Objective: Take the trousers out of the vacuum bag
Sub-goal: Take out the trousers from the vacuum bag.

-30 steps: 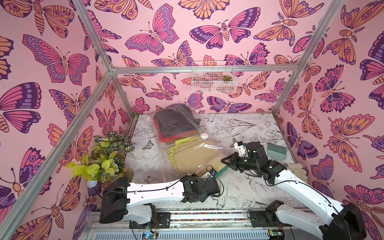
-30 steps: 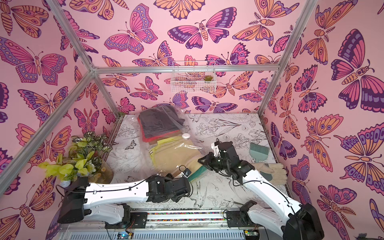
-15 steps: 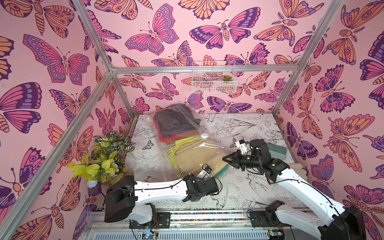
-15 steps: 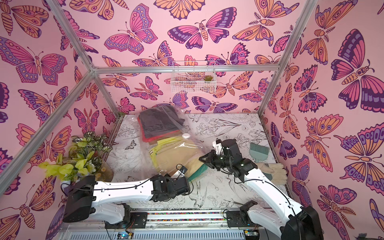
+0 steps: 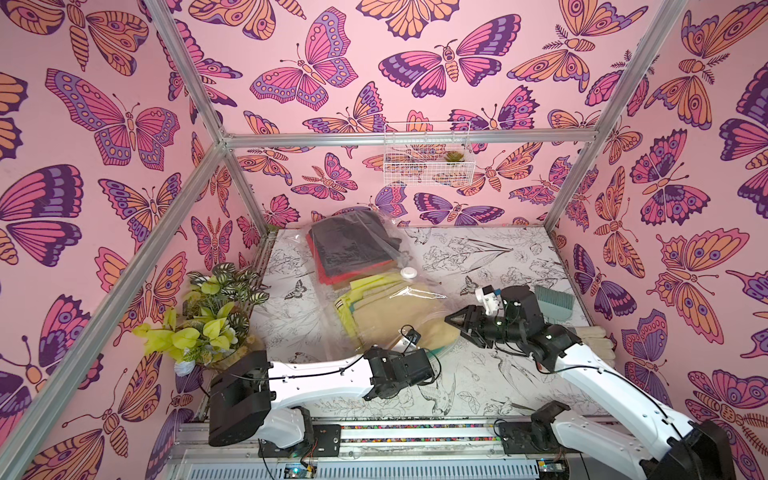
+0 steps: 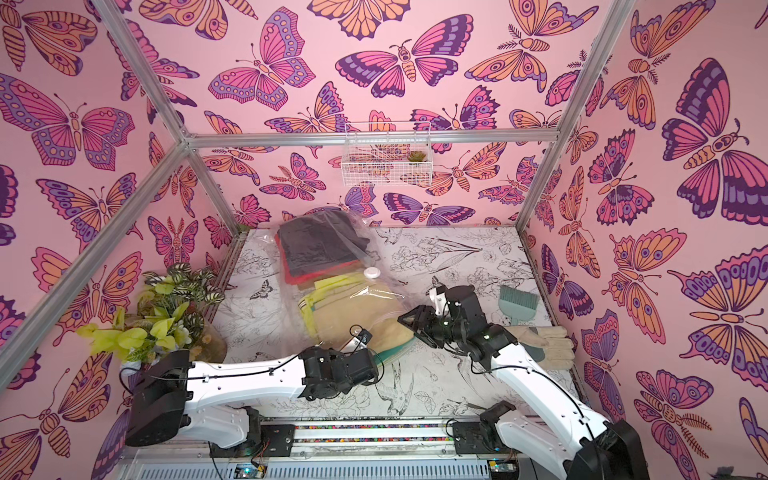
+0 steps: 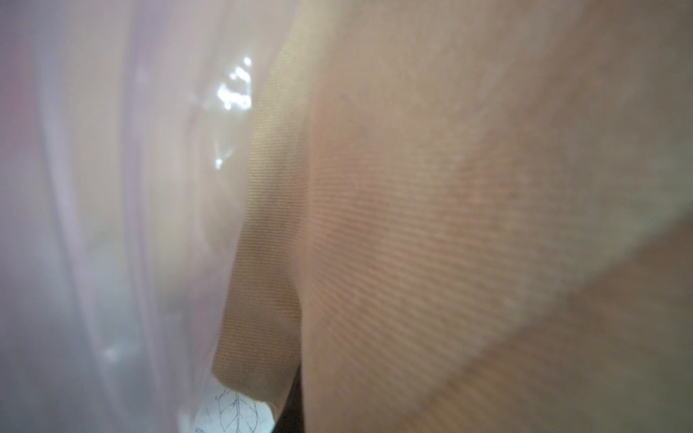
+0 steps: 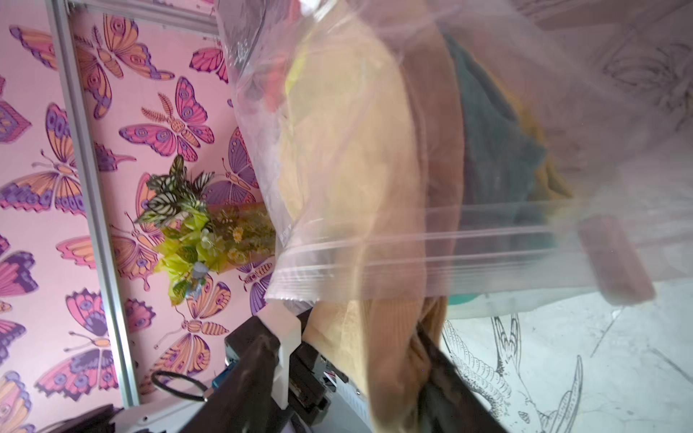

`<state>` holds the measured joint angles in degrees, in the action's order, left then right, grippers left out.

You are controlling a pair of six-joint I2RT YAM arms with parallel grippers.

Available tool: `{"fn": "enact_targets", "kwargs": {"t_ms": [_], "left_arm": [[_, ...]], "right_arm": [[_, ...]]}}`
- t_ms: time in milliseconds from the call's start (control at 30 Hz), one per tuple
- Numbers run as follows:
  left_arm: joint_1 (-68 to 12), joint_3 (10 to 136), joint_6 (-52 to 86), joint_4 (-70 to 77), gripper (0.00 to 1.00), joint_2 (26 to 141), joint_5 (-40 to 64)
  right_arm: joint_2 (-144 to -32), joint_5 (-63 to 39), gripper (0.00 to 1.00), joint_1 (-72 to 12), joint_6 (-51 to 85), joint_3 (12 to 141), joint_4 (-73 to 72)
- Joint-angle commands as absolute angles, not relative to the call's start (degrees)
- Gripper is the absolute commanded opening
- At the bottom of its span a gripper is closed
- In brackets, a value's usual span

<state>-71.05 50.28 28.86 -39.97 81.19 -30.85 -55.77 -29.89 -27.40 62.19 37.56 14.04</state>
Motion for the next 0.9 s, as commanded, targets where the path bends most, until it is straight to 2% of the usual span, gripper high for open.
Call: {"fn": "enact_targets", "kwargs": {"t_ms": [0,300,500,867], "left_arm": [[-70.9,50.5,27.5,-38.3,0.00,80.4,-29.2],[-71.0,52.1,27.7,-38.3,0.00,82.6,-28.3],[-70.9,51.9,27.6,-38.2,0.00,82.3,-28.1],[-71.0,51.8,27.9,-38.2,0.00,82.1,-27.7]], "right_arm": [[-52.9,-27.6,0.72,-27.7,63.2,35.7,14.7],[-50.1,-19.6,0.79,-32.7,65.0,31.0,17.3],[-50.0,-17.4,0.83,-36.1,67.7,28.1,13.5],[-57.7,-15.2,0.82,-39.6,71.9,28.4,0.3]]}}
